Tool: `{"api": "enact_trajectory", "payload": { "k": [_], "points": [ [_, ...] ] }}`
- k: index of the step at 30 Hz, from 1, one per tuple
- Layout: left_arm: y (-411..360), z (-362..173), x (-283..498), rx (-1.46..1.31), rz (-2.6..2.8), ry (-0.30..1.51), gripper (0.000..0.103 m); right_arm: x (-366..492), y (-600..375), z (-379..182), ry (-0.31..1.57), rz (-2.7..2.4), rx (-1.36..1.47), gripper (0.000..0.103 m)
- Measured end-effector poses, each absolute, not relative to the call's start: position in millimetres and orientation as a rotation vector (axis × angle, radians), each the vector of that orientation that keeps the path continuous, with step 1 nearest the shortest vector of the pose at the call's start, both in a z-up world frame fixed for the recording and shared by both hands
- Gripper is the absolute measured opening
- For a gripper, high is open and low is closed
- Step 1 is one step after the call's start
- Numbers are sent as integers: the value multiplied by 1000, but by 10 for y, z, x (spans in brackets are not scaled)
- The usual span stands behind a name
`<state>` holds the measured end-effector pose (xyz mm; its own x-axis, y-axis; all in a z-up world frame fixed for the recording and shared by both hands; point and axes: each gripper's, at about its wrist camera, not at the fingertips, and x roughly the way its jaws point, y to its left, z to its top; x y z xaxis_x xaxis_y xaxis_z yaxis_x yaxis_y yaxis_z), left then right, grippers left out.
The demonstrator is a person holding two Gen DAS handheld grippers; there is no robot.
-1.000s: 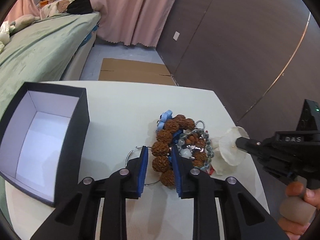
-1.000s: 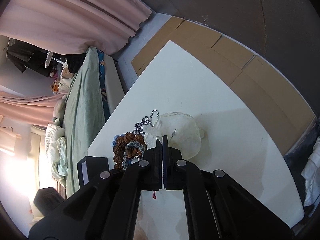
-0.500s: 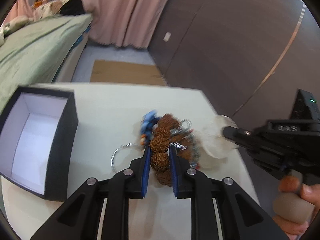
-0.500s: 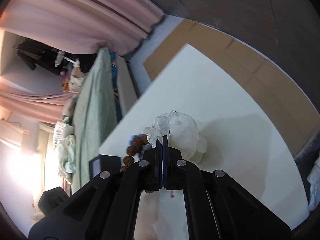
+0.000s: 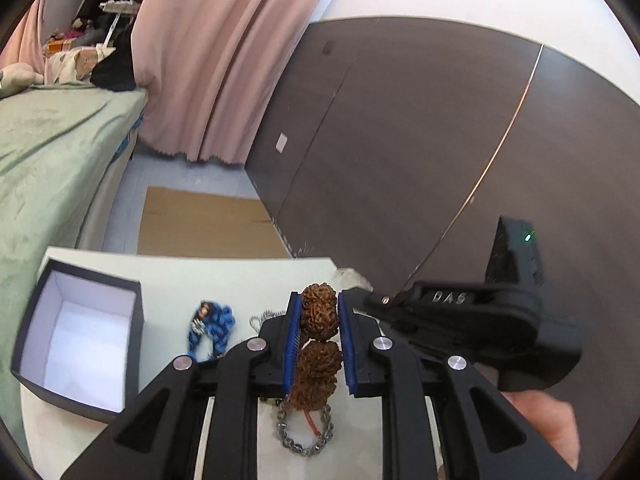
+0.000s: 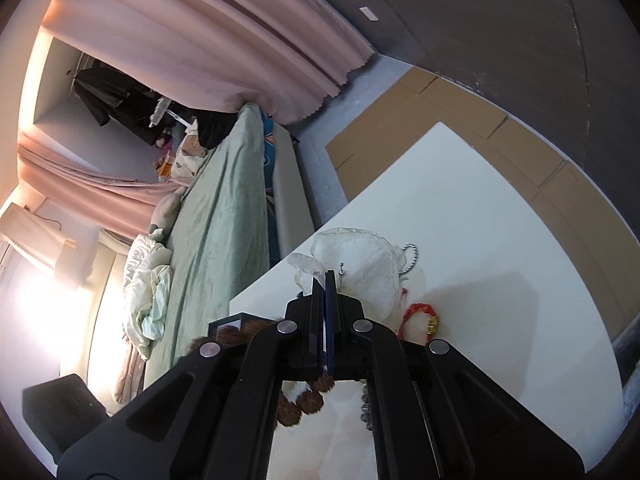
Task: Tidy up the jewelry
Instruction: 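Lift the brown bead bracelet with the left tool and drop it into the black box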
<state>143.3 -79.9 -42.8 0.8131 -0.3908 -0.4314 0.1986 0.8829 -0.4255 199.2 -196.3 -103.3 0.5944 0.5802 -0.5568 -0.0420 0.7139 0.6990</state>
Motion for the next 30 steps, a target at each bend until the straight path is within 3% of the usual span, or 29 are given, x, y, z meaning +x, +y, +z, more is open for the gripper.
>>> {"api": "enact_trajectory", "payload": {
  "k": [11, 21, 22, 24, 25, 26, 30],
  "points": [
    [-202, -160, 1262, -430, -211, 466, 16, 1919, -1653, -922, 815, 527, 692, 3],
    [436, -271, 1188, -513, -70, 522, 17, 1841, -1150, -853, 815, 639, 698, 3],
    [477, -302, 1204, -529, -59, 527, 20, 1832, -1105, -850, 817, 648, 692, 3],
    [620, -317, 1197, -557, -20, 532, 52, 1816, -994, -846, 819, 672, 684, 3],
    [687, -292, 1144, -557, 15, 509, 77, 1809, -950, -847, 821, 680, 681, 3],
    [730, -263, 1114, -554, 40, 487, 90, 1799, -893, -848, 823, 691, 675, 3],
    [928, -259, 1031, -560, 165, 489, 94, 1750, -629, -853, 833, 747, 642, 3]
  ]
}}
